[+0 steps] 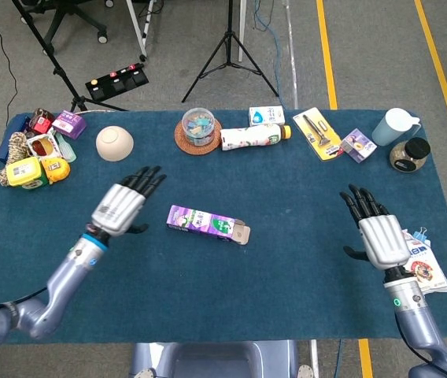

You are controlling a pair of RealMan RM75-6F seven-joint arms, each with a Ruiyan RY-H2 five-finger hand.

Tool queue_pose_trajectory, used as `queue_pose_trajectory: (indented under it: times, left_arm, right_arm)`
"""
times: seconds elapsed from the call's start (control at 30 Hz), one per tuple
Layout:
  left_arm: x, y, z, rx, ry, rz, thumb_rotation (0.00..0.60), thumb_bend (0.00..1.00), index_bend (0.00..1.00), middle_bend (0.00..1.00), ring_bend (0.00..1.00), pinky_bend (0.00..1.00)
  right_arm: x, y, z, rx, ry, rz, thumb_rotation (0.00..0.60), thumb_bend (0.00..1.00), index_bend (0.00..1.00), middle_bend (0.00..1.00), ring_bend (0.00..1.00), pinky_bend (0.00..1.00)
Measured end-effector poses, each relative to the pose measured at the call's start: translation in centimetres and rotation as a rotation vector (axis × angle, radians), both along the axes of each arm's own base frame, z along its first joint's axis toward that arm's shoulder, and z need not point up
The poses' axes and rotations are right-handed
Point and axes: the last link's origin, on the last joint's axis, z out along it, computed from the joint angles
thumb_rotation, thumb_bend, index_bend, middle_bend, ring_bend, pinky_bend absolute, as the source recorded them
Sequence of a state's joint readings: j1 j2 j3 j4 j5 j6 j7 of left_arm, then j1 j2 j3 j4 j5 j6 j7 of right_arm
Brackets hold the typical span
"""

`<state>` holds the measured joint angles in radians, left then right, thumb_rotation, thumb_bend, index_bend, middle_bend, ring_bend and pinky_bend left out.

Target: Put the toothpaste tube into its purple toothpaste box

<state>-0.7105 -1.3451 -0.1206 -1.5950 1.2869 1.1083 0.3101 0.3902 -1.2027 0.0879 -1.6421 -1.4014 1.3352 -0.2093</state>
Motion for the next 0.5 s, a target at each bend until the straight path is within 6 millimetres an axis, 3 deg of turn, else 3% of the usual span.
queue_pose_trajectory:
  times: [0.13, 0.23, 0.33, 0.5]
  left_arm:
    - [-4.6, -2.6, 4.8, 0.093, -0.035, 0.109, 0.6, 0.06, 0.0, 0.0, 0.0, 0.21]
    - [-8.4, -5.6, 7.1, 0.141, -0.099, 0.216, 0.6, 0.06, 0.0, 0.0, 0.0, 0.2]
    - [-11.8, -9.4, 8.8, 0.184, -0.179, 0.317, 0.6, 0.06, 0.0, 0.0, 0.0, 0.2]
    - [-15.1, -14.2, 10.3, 0.244, -0.227, 0.419, 0.6, 0.06, 0.0, 0.0, 0.0, 0.2]
  right_arm:
    - [-0.9, 0.9, 0.5, -0.022, -0.034, 0.019, 0.6, 0.0, 0.07, 0.02, 0.0, 0.14]
    - [-1.7, 1.9, 0.9, -0.056, -0.065, 0.02, 0.6, 0.0, 0.07, 0.02, 0.0, 0.14]
    - [-2.0, 3.0, 1.2, -0.092, -0.094, 0.03, 0.6, 0.0, 0.07, 0.02, 0.0, 0.13]
    - [-2.1, 4.4, 1.1, -0.117, -0.111, 0.046, 0.6, 0.0, 0.07, 0.02, 0.0, 0.12]
